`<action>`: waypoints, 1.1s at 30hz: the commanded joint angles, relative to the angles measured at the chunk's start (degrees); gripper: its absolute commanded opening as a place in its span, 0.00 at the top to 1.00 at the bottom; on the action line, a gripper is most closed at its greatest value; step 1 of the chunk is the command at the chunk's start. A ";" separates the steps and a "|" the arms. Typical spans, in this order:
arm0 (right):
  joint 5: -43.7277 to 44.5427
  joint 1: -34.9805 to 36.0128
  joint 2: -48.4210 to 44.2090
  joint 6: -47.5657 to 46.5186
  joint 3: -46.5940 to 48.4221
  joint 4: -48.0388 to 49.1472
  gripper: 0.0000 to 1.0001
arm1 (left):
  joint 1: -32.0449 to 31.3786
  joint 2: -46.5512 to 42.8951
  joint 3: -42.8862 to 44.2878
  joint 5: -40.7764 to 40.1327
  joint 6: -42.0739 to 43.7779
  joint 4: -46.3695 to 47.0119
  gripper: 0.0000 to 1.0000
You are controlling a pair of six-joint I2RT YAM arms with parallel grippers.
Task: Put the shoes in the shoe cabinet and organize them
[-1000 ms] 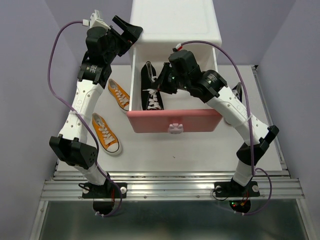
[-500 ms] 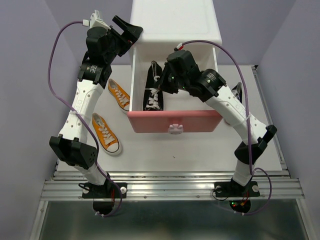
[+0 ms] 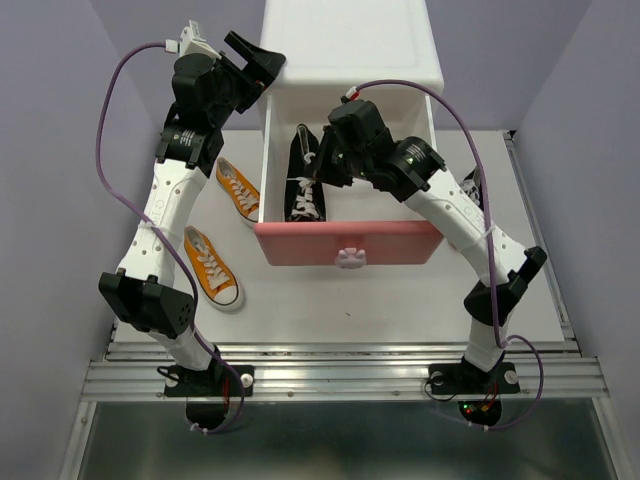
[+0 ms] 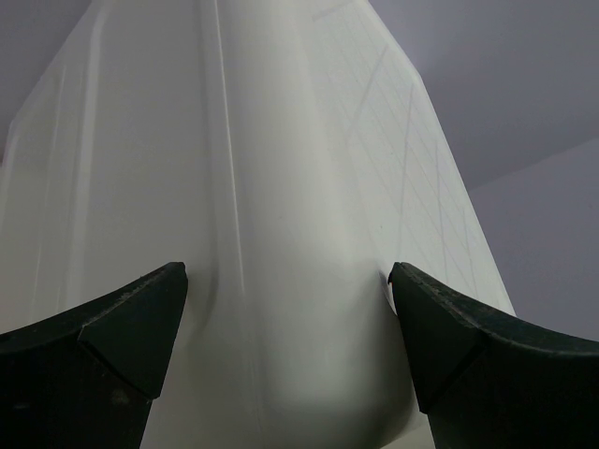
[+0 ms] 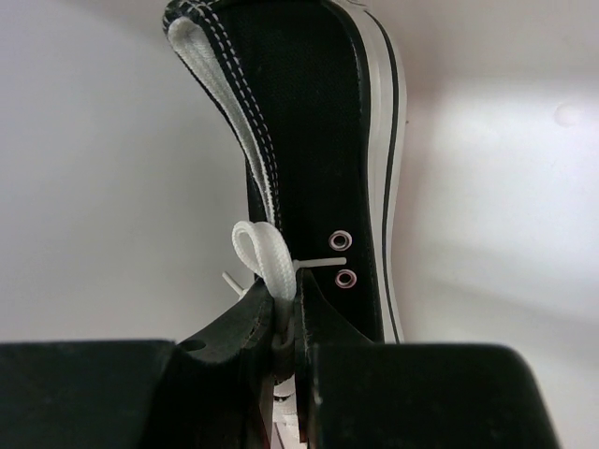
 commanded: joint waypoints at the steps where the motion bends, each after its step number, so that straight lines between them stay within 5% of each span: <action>1: -2.29 0.37 1.49 -1.14 3.00 5.17 0.99 | 0.13 5.89 -5.04 -0.78 4.40 -21.09 0.01; 5: -2.73 0.37 2.63 -1.23 3.52 5.61 0.99 | 0.13 5.89 -5.13 -0.78 4.57 -21.18 0.01; 22: 3.94 0.37 -2.54 -1.14 6.16 8.16 0.00 | 0.13 5.36 -4.87 -0.52 4.75 -21.44 0.01; 33: 14.84 0.37 -10.37 -11.59 5.72 11.49 0.00 | 0.13 5.45 -4.51 -0.17 4.66 -21.36 0.01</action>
